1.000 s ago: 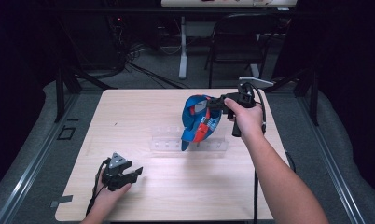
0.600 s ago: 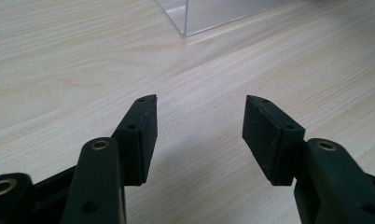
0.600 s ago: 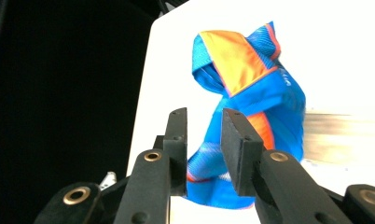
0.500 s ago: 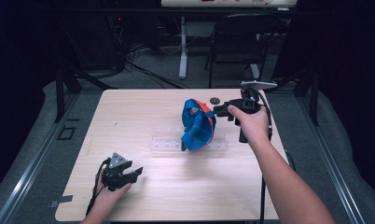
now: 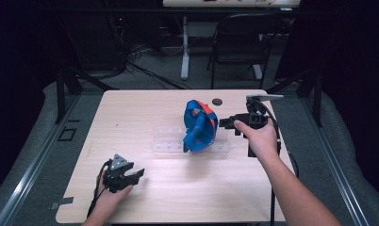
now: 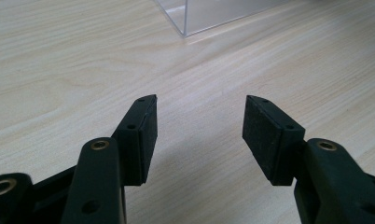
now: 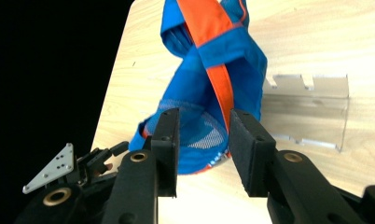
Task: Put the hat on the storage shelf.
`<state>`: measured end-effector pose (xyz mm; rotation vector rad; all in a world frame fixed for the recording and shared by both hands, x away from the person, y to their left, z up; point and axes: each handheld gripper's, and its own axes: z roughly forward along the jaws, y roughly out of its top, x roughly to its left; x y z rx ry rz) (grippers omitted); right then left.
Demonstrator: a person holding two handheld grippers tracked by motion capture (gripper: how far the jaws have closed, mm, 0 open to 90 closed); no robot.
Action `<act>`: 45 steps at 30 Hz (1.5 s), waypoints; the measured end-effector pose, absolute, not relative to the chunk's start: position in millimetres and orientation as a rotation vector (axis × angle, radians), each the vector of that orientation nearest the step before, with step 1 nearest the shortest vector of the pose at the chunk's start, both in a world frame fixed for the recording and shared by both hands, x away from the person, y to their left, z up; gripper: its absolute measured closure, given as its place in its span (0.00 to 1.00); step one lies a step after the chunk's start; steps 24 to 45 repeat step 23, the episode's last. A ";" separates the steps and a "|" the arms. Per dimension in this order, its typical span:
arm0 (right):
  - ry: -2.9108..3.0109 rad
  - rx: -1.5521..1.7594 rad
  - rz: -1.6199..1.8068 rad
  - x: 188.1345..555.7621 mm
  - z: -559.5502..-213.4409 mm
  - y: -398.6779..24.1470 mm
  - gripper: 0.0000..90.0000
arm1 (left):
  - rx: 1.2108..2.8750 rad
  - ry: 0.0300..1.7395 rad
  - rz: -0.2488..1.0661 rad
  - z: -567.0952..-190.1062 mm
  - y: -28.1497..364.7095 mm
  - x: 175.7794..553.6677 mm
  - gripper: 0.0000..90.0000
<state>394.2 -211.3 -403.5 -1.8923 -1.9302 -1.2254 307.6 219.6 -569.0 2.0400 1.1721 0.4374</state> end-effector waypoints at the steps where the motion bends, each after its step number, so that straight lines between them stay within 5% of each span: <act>1: -1.930 -1.888 -1.228 392.2 -406.2 -212.7 0.71 | 2.041 1.172 0.438 -569.0 219.6 307.6 0.51; 23: -2.009 -1.885 -1.302 322.6 -469.0 -247.7 0.65 | 2.044 1.143 0.437 -567.4 212.4 304.5 0.51; 45: -2.009 -1.885 -1.302 322.6 -469.0 -247.7 0.65 | 2.044 1.143 0.437 -567.4 212.4 304.5 0.51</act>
